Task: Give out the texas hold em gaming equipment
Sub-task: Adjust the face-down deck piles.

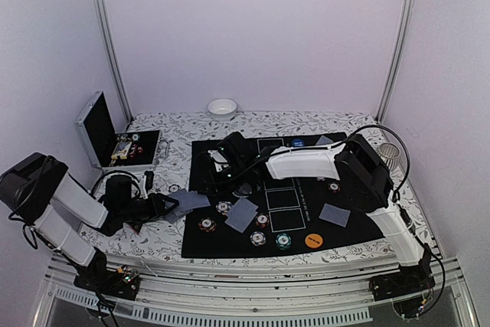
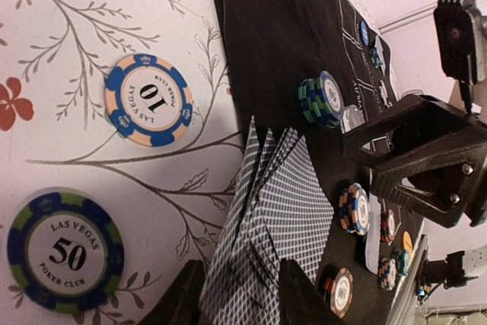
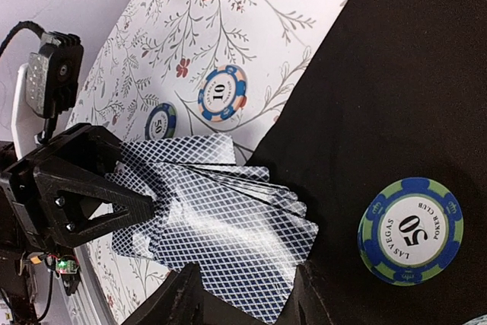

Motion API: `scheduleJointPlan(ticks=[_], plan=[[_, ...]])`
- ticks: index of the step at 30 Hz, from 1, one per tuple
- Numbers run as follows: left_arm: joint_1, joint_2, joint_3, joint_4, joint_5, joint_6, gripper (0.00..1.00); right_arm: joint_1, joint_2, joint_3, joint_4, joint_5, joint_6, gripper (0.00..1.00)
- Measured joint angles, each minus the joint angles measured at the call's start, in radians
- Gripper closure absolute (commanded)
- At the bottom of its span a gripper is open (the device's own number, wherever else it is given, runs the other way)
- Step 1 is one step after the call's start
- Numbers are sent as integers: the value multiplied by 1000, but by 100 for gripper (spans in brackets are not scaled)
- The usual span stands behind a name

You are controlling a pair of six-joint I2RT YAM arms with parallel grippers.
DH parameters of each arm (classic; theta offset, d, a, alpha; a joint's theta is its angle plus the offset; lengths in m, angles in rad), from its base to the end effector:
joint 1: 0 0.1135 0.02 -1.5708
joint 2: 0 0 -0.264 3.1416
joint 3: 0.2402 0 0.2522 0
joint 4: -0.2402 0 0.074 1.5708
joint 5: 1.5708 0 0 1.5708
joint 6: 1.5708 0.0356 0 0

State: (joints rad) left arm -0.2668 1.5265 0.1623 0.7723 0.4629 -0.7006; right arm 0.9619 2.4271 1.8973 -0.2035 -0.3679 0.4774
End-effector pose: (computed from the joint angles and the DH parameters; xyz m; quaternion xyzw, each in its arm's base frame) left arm 0.1937 -0.0694 0.0907 -0.0795 0.8621 -0.3920 0.3110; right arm 0.2988 0.4509 0.1427 -0.2877 0.8541 0.3892 0.1905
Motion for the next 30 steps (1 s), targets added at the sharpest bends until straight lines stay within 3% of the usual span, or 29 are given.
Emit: scheduleJointPlan(ticks=[13, 19, 30], plan=[[0, 9, 1, 10, 1, -4, 64, 9, 36, 3, -24, 5, 2, 50], [0, 20, 1, 27, 2, -5, 64, 9, 101, 103, -31, -42, -1, 50], [0, 68, 5, 89, 19, -19, 64, 7, 161, 177, -31, -167, -21, 60]])
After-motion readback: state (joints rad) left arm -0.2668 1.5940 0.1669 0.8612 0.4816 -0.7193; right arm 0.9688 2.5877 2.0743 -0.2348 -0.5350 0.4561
